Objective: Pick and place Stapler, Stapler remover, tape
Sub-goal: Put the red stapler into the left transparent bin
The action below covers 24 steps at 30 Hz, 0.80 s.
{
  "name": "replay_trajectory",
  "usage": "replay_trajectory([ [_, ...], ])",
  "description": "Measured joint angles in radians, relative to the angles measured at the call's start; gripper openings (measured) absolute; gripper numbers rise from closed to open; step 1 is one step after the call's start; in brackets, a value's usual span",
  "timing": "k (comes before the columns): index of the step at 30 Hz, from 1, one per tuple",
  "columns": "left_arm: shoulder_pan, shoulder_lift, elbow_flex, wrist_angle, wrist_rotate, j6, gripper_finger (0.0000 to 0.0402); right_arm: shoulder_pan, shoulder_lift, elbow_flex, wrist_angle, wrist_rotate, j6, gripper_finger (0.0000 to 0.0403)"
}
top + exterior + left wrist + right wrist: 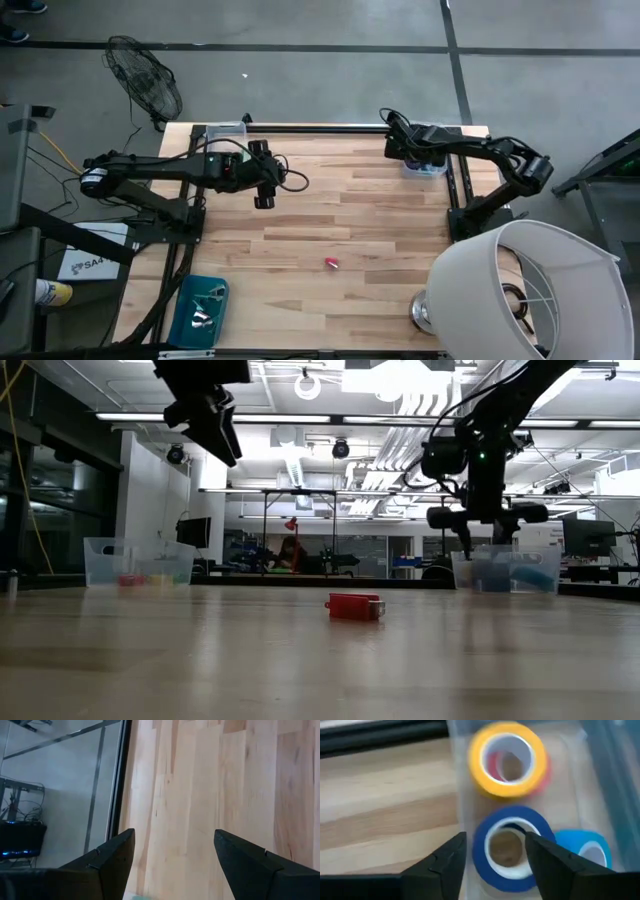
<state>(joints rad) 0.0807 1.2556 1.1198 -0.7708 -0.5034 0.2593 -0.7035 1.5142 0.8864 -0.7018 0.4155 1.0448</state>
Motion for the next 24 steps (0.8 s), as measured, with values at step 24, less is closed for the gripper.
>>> replay_trajectory([
  [24, 0.000, 0.000, 0.000, -0.018, 0.065, 0.025, 0.0269, 0.228, -0.161, 0.001, 0.318, -0.053, -0.359, 0.0214],
])
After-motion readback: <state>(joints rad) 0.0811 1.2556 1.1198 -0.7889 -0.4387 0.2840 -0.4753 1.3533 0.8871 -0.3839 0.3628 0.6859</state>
